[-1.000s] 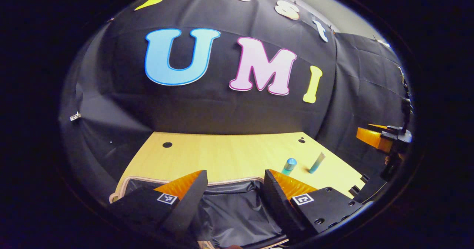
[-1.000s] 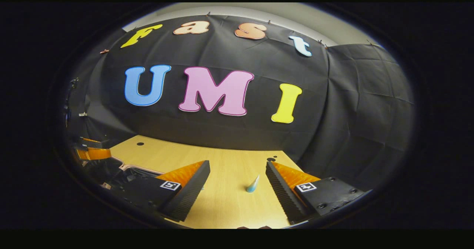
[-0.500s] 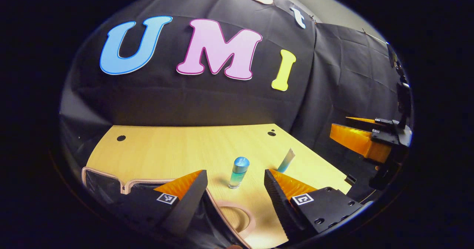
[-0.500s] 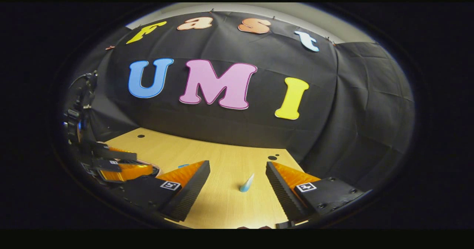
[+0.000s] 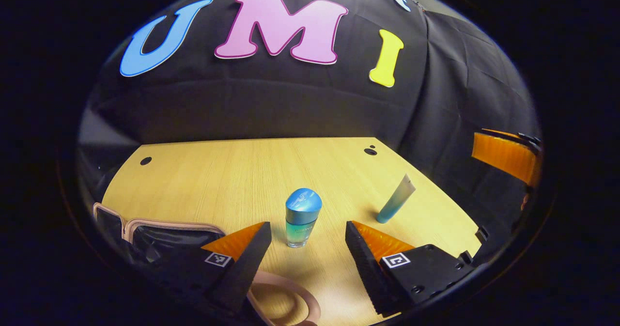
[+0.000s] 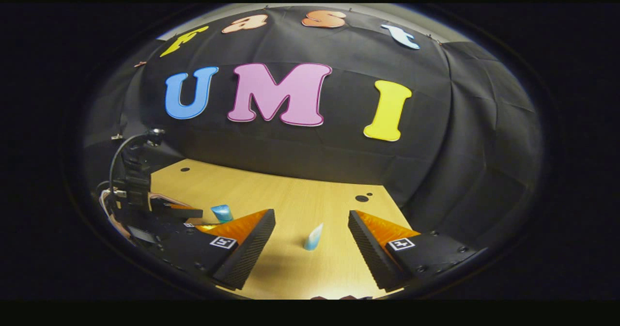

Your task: First open the suitcase, pack the skin care products into it, and then close the suitcase.

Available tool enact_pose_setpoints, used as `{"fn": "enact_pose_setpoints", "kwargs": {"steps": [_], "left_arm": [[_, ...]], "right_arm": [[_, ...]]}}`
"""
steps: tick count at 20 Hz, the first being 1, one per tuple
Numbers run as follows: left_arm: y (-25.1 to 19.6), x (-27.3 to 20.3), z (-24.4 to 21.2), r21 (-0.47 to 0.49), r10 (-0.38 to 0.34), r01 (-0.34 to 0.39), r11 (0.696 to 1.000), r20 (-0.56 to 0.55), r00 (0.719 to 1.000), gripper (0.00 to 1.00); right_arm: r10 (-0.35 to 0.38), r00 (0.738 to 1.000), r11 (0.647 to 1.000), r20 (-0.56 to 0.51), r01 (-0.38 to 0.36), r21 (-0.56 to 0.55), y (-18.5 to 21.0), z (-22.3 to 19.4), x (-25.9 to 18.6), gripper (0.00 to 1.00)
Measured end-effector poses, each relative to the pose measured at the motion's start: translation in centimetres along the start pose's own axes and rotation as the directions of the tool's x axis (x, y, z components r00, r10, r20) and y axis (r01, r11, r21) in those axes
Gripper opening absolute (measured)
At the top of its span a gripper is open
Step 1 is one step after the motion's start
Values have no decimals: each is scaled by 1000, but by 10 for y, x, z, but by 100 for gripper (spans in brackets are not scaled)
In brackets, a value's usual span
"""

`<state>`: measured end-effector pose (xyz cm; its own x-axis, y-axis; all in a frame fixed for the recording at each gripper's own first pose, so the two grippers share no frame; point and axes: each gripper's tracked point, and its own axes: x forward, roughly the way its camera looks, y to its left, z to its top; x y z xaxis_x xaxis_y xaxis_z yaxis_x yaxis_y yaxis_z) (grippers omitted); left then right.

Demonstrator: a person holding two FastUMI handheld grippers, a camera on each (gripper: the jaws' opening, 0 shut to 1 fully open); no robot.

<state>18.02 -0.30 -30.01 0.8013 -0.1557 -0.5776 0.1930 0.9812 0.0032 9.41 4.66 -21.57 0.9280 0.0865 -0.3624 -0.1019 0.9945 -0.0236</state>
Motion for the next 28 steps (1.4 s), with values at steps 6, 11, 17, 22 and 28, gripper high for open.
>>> {"fn": "enact_pose_setpoints", "kwargs": {"steps": [6, 11, 17, 22, 28], "left_arm": [[15, 49, -6, -6, 66, -67, 998, -28, 997, 97], [15, 69, -13, -12, 51, -52, 999, -51, 997, 97], [8, 77, -16, 69, 21, -16, 998, -85, 996, 51], [-1, 77, -16, 72, -5, 13, 997, -119, 993, 47], [-9, 63, 2, 73, -26, 36, 997, -136, 990, 47]], "right_arm": [[36, 998, 999, -47, -37, -16, -19, -16, 25, 96], [54, 995, 998, -80, -55, -13, -24, -30, 45, 97], [53, 989, 999, -137, -53, 9, -29, -65, 66, 97], [86, 975, 995, -207, -76, 57, -19, -102, 79, 97], [117, 938, 991, -326, -89, 100, -8, -154, 122, 94]]}}
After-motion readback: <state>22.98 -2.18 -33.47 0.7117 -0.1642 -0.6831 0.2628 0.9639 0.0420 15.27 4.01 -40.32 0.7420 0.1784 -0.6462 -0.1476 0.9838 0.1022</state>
